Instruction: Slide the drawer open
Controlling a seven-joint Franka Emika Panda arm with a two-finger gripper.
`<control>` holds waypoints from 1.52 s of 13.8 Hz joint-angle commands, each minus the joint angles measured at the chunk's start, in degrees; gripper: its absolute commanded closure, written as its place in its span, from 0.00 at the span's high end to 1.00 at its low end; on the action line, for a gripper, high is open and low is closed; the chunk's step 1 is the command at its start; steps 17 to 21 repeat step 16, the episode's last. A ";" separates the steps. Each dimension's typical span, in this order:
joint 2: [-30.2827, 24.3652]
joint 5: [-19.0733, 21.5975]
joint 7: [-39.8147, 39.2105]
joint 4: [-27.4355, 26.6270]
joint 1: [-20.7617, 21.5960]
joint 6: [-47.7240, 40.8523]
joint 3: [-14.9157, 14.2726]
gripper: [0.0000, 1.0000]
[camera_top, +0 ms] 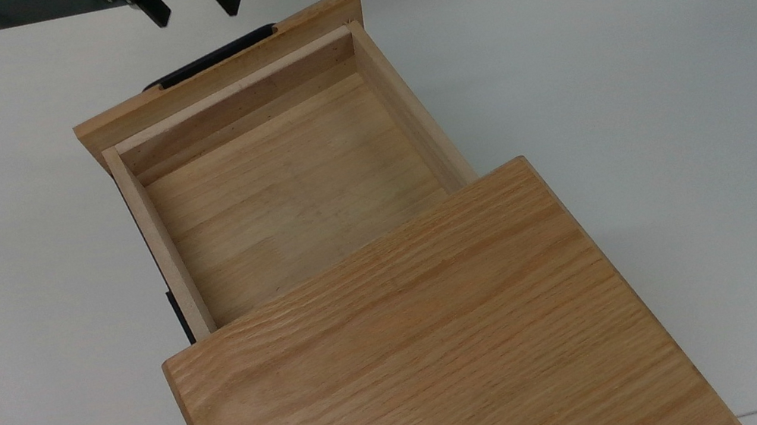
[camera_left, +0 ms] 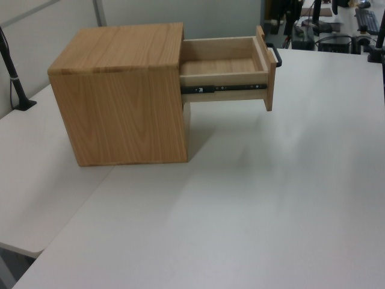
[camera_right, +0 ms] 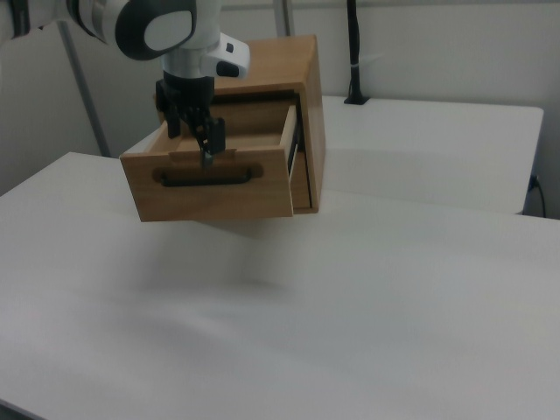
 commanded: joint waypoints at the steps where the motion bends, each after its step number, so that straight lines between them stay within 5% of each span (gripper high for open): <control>1: -2.84 -0.29 1.15 -1.13 0.40 -0.94 -0.36 1.00; 4: -5.03 -3.97 5.72 -1.56 1.97 -0.94 -0.45 1.00; 7: -5.22 -12.66 14.87 -2.44 7.23 -0.50 -0.88 1.00; 11: -5.48 -22.67 7.73 -5.69 11.82 4.31 -2.82 1.00; 13: -5.31 -23.67 1.20 -5.78 11.73 5.47 -2.91 1.00; 21: -5.22 -23.58 0.56 -5.61 11.73 5.47 -3.52 1.00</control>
